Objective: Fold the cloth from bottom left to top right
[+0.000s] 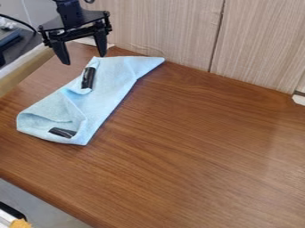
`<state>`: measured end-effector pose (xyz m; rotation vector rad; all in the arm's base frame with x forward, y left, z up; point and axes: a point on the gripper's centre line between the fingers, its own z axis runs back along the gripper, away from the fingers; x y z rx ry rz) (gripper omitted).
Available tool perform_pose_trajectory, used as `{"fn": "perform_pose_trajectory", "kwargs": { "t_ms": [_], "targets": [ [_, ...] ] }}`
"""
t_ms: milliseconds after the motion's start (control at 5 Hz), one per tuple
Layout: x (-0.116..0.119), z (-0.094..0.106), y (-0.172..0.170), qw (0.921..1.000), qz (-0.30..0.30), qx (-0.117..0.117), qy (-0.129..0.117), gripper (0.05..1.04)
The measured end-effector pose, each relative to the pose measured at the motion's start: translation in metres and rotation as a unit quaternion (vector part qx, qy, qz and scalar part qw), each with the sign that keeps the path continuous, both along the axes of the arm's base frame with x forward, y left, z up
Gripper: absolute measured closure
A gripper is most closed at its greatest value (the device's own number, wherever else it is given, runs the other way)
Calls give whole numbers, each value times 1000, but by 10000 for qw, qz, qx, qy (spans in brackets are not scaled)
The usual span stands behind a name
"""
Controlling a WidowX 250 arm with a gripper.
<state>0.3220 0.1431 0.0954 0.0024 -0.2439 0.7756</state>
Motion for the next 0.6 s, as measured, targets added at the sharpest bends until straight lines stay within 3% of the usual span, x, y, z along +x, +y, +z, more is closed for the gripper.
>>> {"fn": "perform_pose_trajectory", "kwargs": {
  "t_ms": [400,600],
  "targets": [
    [-18,-18,-10,9992,25,-234,332,84],
    [-29,-12,-15,9988,54,-410,278,84]
  ]
}}
